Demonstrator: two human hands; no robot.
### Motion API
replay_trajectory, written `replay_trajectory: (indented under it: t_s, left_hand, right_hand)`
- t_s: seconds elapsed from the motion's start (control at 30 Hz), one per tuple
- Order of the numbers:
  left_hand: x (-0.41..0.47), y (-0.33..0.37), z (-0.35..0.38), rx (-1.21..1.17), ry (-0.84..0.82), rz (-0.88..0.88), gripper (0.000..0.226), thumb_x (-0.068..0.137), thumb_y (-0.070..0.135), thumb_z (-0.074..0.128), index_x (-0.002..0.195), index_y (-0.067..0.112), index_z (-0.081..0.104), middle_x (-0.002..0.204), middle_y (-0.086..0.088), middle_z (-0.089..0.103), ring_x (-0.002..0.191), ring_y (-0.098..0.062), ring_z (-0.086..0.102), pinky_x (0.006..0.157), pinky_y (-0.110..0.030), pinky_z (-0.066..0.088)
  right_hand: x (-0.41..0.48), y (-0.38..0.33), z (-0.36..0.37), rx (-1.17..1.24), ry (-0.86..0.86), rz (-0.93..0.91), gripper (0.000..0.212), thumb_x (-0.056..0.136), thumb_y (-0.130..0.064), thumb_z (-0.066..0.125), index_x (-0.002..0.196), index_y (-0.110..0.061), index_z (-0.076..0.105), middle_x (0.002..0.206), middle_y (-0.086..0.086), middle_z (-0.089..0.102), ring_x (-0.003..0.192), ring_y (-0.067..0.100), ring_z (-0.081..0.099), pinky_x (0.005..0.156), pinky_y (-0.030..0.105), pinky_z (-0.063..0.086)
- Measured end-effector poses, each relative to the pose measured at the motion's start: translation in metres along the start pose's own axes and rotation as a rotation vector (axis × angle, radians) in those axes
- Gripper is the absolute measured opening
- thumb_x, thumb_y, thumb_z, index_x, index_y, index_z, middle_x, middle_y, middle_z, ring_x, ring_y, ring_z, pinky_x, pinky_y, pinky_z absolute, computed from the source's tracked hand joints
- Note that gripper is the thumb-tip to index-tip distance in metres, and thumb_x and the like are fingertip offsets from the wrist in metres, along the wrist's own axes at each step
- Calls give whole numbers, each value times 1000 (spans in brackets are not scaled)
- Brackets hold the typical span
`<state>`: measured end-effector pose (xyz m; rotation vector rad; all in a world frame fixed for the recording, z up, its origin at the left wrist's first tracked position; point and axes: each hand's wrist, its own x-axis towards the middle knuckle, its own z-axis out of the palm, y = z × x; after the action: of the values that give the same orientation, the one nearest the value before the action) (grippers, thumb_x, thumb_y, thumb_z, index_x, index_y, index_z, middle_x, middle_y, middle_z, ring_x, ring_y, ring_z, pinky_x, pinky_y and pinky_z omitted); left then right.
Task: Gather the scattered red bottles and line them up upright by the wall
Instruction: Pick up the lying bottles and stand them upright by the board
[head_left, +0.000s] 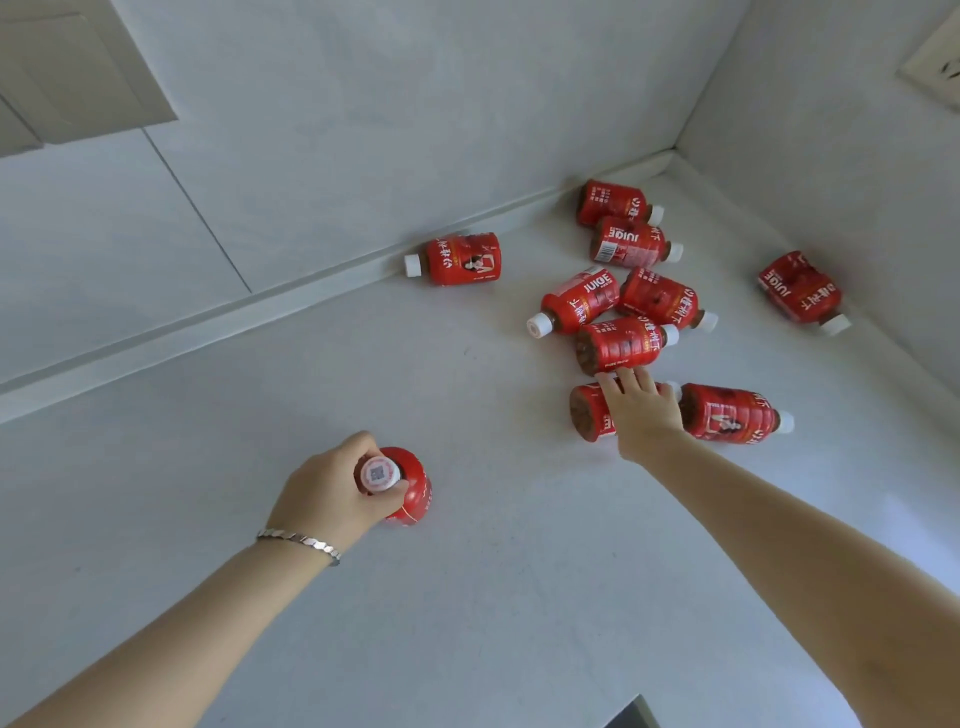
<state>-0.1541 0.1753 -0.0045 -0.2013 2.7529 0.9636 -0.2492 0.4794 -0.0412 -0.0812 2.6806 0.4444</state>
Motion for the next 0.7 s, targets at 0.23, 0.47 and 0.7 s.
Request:
replay_trajectory:
  t_s: [0.23, 0.47, 0.7]
  left_hand:
    - [4, -2, 9, -12, -5, 33, 50, 68, 23, 79, 57, 32, 31, 54, 8, 49, 58, -23, 49, 50, -23, 35]
    - [3, -1, 10, -65, 5, -16, 46, 67, 22, 78, 58, 31, 34, 57, 6, 51, 61, -25, 49, 60, -32, 43]
    - [0, 0, 12, -54, 17, -1, 49, 69, 21, 77, 59, 30, 30, 61, 4, 50, 67, -26, 51, 59, -27, 38]
  right_hand:
    - [-22, -12, 2, 207, 51, -157, 76, 71, -57, 66, 135, -26, 41, 123, -2, 57, 115, 20, 51, 100, 37, 39]
    - [-81, -51, 45, 709, -72, -90, 90, 74, -42, 73, 146, -23, 21, 139, 0, 44, 123, 20, 50, 97, 38, 49]
    - [-107, -41, 54, 797, -304, -167, 69, 87, -32, 63, 141, -19, 23, 125, 5, 61, 107, 20, 63, 92, 30, 50]
